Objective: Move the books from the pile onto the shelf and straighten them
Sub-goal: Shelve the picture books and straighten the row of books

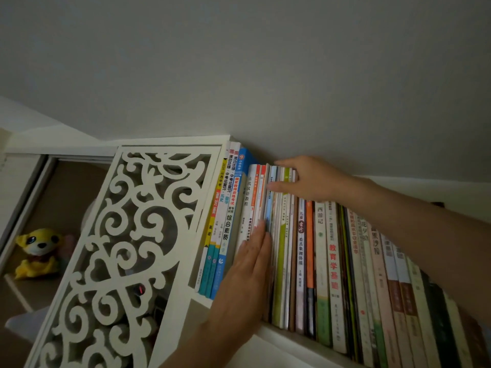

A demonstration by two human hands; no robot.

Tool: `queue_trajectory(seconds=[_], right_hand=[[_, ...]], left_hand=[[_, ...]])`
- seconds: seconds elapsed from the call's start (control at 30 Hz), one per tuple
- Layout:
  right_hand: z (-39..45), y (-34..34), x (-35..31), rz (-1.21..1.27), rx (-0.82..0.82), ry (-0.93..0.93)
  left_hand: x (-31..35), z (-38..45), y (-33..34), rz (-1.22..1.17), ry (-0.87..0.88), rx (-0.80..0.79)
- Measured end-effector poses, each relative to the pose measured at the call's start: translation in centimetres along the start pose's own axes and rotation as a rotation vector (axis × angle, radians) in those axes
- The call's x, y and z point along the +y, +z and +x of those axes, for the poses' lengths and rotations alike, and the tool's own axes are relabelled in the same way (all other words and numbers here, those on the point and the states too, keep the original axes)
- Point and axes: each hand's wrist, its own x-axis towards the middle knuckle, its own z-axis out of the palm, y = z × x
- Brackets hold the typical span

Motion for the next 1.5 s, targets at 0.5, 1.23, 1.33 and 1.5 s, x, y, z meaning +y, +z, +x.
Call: queue_trajectory(seconds=[0.5,1.23,1.33,1.5], right_hand=[[1.3,3.0,-1.7,-0.084,0.227,0.112],[1.8,4.7,-5.3,-0.413,0.064,0.020],[2.0,6.3,-5.3,-0.486,0.094,0.016],[2.1,6.7,-5.9,-0.494,0.101,0.027]], left_hand=[[-2.5,-1.1,-1.3,-0.055,0.043,0.021],[-6.6,-0.8,-5.3,0.108,-0.049,-0.145],[-7.5,-0.8,-4.8,0.151,-0.008,-0.133],[-7.5,-0.6,-5.1,0.085,-0.052,-0.088]])
